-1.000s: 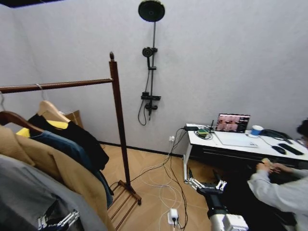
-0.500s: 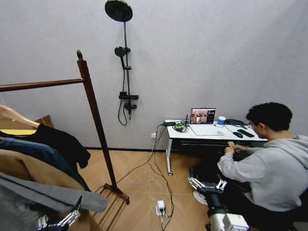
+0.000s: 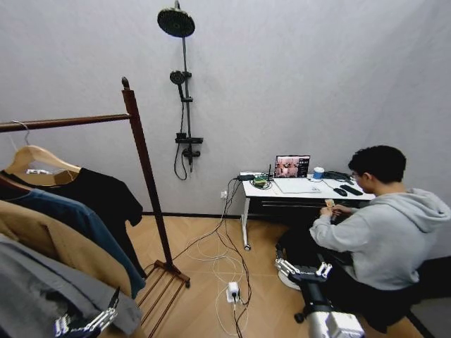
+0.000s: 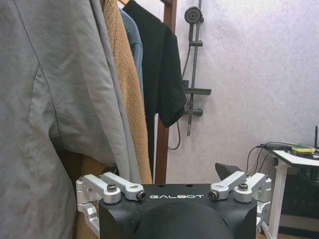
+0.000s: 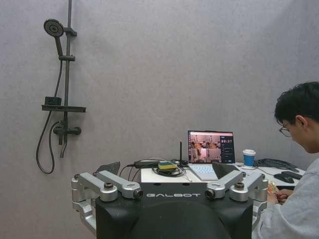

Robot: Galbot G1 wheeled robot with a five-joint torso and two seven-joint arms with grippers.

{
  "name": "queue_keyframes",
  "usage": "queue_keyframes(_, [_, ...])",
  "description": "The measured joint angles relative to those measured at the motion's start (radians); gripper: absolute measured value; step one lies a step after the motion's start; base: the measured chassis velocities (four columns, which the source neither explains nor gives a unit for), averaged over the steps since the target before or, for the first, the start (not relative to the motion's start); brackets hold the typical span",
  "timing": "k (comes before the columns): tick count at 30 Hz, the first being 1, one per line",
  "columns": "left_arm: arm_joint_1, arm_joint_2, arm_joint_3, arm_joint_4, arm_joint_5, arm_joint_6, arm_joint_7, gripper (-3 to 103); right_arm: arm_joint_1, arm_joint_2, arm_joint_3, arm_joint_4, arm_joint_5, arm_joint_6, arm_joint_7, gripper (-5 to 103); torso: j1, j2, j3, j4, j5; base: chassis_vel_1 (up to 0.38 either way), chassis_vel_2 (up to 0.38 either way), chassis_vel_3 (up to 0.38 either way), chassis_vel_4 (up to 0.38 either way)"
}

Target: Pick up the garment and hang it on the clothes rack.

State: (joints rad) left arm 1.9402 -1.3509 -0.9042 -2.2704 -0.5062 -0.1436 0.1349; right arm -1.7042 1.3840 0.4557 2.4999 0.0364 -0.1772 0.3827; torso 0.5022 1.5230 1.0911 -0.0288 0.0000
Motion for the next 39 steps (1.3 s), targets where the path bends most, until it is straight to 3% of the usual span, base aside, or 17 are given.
queue_keyframes(39, [0.000,0.000,0.000,0.000,0.000,0.000,0.000,100,-0.001,-0.014,-0.015,0.000,-0.009,0.020,-0.020,100,0.000,0.000,0.000,0.0002,-0.0001,0.137,-0.137,-0.136,0.133])
